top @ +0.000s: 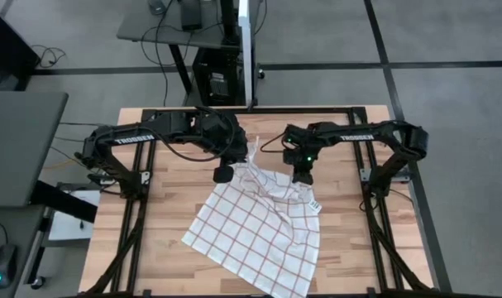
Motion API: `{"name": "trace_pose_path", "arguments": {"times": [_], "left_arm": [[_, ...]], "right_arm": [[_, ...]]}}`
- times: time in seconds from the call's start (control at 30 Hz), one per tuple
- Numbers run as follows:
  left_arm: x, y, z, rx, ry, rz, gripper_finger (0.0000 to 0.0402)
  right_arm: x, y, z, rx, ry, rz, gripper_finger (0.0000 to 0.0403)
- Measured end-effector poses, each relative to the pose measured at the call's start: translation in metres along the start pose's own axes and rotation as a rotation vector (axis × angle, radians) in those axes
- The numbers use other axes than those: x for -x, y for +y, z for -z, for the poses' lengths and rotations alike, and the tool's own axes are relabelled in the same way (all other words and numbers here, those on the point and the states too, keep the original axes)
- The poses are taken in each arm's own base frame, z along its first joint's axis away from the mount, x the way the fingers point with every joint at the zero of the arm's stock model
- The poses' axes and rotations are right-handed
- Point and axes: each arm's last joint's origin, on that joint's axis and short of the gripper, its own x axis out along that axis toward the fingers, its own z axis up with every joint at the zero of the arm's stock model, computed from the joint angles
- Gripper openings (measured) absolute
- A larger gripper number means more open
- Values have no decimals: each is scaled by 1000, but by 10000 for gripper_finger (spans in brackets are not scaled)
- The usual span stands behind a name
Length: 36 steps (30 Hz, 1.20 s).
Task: Roll towel
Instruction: Fold the white towel
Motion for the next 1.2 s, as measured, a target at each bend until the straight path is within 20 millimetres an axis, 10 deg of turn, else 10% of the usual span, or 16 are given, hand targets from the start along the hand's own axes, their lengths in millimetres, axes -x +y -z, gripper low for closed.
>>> {"name": "trace_pose_path", "arguments": {"times": [0.43, 0.8, 1.2], "left_arm": [[4, 22, 5, 22, 77, -374, 0], [-14, 91, 20, 200, 117, -561, 0], [-30, 129, 56, 290, 351, -539, 133]], "right_arm": [[124, -41, 3, -144, -364, 437, 1], [177, -96, 27, -430, -609, 753, 6], [190, -83, 42, -536, -644, 707, 190]]}}
